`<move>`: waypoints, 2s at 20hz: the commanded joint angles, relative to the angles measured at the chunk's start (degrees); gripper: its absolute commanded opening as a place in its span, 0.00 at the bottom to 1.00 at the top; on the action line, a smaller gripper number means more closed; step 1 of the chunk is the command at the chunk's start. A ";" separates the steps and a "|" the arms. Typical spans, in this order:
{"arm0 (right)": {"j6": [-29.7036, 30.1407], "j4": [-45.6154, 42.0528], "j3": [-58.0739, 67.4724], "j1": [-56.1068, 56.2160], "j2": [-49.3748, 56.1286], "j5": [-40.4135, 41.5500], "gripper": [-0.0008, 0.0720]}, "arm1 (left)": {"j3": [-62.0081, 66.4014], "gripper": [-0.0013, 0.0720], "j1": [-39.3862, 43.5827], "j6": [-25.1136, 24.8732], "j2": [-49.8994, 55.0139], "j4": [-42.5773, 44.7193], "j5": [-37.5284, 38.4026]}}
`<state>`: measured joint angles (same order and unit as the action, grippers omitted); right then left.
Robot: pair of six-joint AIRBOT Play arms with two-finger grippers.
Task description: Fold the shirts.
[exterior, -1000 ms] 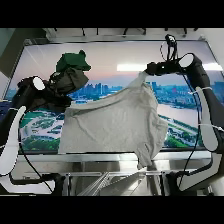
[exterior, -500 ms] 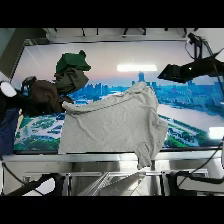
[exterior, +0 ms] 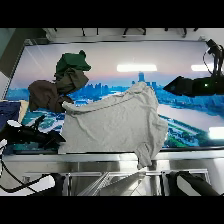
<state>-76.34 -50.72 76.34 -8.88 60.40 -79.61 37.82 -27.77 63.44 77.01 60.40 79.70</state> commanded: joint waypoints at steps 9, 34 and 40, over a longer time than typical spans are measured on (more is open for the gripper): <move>-0.20 0.46 -1.38 0.04 -1.95 -0.17 0.97 | -1.42 0.05 10.05 -1.49 5.40 -5.16 -7.30; 2.10 -5.01 -55.15 -13.99 -13.88 8.87 0.97 | 5.70 0.04 10.97 11.19 -28.39 -4.44 -0.17; 4.13 -0.39 -55.12 -13.79 -3.78 14.53 0.97 | 5.70 0.04 10.97 11.19 -28.79 -4.44 0.22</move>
<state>-73.76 -53.95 21.98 -22.79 52.86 -68.03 43.46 -16.75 74.59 48.51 55.94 79.77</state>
